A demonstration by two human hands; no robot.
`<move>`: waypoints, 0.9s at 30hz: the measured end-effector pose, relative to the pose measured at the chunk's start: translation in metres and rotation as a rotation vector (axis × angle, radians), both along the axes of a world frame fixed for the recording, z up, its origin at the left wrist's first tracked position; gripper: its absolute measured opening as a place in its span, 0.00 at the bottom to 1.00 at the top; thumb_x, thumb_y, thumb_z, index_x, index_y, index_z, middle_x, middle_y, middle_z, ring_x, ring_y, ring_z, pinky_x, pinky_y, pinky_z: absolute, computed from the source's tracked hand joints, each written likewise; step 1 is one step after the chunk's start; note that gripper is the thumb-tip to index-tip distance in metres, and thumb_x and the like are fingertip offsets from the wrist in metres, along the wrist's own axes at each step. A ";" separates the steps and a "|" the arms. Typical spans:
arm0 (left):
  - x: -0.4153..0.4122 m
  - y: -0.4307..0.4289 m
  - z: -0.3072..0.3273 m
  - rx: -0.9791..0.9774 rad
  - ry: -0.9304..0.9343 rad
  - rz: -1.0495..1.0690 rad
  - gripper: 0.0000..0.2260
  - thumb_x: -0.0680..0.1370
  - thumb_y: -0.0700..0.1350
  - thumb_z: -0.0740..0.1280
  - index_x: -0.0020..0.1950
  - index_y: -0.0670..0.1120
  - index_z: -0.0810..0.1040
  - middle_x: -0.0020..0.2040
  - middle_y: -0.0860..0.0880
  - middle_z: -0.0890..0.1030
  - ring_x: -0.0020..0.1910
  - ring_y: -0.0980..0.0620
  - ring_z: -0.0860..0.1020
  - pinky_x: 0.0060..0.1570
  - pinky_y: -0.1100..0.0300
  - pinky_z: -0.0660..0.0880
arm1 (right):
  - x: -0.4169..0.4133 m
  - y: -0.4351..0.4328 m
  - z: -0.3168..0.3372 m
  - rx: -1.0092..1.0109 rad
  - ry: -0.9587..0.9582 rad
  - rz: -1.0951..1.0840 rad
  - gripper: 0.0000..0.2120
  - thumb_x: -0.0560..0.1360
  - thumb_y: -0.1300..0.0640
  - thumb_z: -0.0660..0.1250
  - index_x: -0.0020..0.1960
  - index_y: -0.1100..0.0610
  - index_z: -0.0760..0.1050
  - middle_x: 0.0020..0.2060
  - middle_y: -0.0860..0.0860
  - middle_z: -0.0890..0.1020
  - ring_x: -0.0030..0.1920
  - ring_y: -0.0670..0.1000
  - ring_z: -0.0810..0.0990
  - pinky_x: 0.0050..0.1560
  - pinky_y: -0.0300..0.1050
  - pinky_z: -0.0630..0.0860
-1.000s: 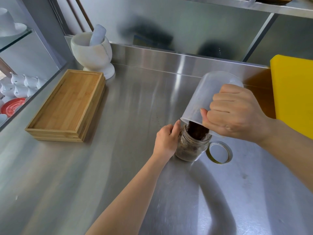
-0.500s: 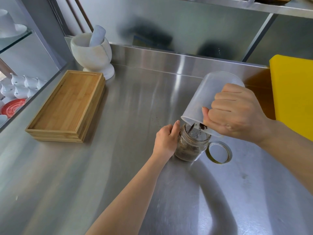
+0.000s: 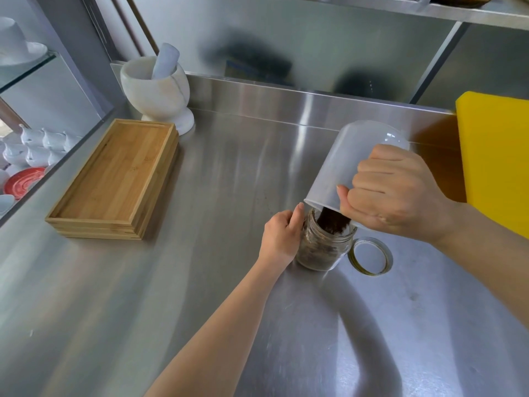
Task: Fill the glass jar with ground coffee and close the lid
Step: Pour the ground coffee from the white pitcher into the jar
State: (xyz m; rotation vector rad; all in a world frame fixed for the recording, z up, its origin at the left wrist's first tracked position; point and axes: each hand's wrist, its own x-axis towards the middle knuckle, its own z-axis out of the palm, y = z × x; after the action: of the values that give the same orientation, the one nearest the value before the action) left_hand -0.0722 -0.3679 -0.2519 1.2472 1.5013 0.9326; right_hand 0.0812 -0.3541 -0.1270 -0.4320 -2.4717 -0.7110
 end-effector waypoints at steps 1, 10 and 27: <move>0.000 0.000 0.000 0.001 0.000 0.000 0.21 0.79 0.53 0.57 0.30 0.46 0.56 0.28 0.49 0.61 0.30 0.50 0.59 0.33 0.54 0.57 | 0.000 -0.001 0.000 0.004 -0.005 0.000 0.20 0.74 0.65 0.65 0.24 0.62 0.69 0.20 0.57 0.70 0.21 0.56 0.65 0.24 0.44 0.68; 0.000 0.001 -0.002 0.001 0.006 0.009 0.21 0.79 0.53 0.57 0.29 0.47 0.56 0.28 0.50 0.61 0.30 0.50 0.60 0.33 0.55 0.58 | 0.001 0.000 -0.001 0.006 -0.009 -0.003 0.20 0.74 0.65 0.65 0.24 0.62 0.69 0.20 0.57 0.71 0.21 0.56 0.67 0.25 0.44 0.69; 0.001 0.000 -0.001 0.005 -0.004 0.013 0.22 0.79 0.54 0.58 0.28 0.46 0.56 0.27 0.50 0.61 0.30 0.50 0.59 0.34 0.55 0.58 | 0.004 -0.003 0.001 0.051 -0.045 0.028 0.19 0.74 0.65 0.66 0.24 0.61 0.71 0.21 0.57 0.74 0.21 0.55 0.70 0.26 0.43 0.72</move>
State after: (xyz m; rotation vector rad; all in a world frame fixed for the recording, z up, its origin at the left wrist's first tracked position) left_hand -0.0714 -0.3675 -0.2533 1.2397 1.5060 0.9475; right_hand 0.0851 -0.3574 -0.1259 -0.3655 -2.4912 -0.7781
